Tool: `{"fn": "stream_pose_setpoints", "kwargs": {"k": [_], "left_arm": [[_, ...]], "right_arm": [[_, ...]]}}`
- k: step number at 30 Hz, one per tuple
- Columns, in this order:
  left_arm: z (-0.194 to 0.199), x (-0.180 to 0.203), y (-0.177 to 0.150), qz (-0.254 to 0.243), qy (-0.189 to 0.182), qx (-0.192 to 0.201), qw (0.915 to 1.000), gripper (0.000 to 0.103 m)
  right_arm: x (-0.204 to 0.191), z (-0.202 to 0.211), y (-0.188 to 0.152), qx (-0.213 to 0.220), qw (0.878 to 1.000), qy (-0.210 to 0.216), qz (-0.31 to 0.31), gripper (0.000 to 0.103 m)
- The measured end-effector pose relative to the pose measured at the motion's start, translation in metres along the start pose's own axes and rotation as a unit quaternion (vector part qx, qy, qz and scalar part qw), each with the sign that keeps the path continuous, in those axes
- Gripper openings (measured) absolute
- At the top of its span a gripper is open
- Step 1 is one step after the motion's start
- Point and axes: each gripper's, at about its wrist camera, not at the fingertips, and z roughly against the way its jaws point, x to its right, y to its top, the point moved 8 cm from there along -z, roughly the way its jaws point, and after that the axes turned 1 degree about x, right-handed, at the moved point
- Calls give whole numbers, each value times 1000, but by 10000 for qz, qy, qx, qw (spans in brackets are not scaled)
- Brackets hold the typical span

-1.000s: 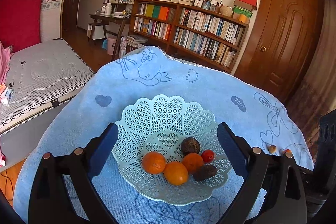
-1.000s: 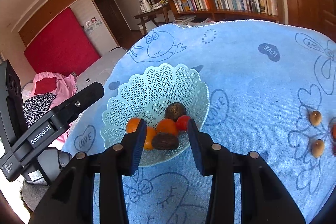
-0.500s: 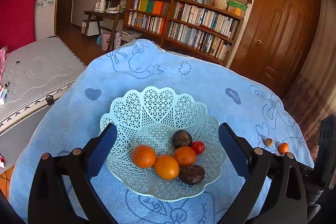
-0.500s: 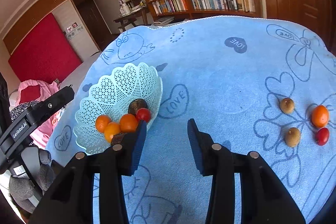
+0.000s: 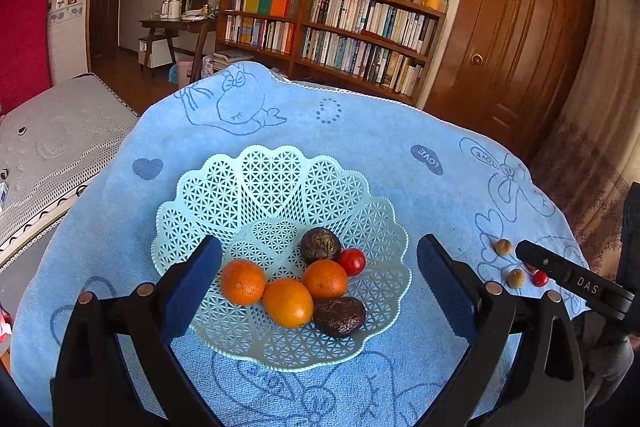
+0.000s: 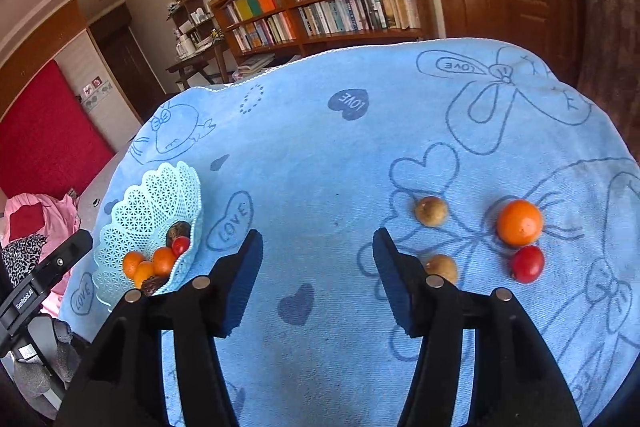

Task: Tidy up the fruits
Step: 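Grasp an orange on the cloth with the right tool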

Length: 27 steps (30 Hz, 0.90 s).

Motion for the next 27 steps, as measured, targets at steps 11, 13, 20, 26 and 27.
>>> {"fn": "stream_pose_setpoints", "kwargs": {"k": [11, 13, 20, 26, 27], "left_arm": [[-3, 23, -13, -230, -186, -157, 9994, 100], [-4, 27, -14, -253, -213, -174, 9993, 100], [-5, 36, -18, -359, -258, -212, 9988, 100], [-7, 42, -22, -449, -289, -259, 9982, 100], [-8, 43, -23, -463, -296, -267, 9981, 100]], "right_arm": [[99, 8, 16, 175, 9938, -959, -542, 58], [113, 5, 17, 131, 9919, -1090, -642, 58], [141, -16, 20, -66, 9886, -1238, -859, 58], [150, -38, 20, -311, 9871, -1269, -920, 58], [151, -41, 19, -338, 9866, -1316, -907, 58]]}}
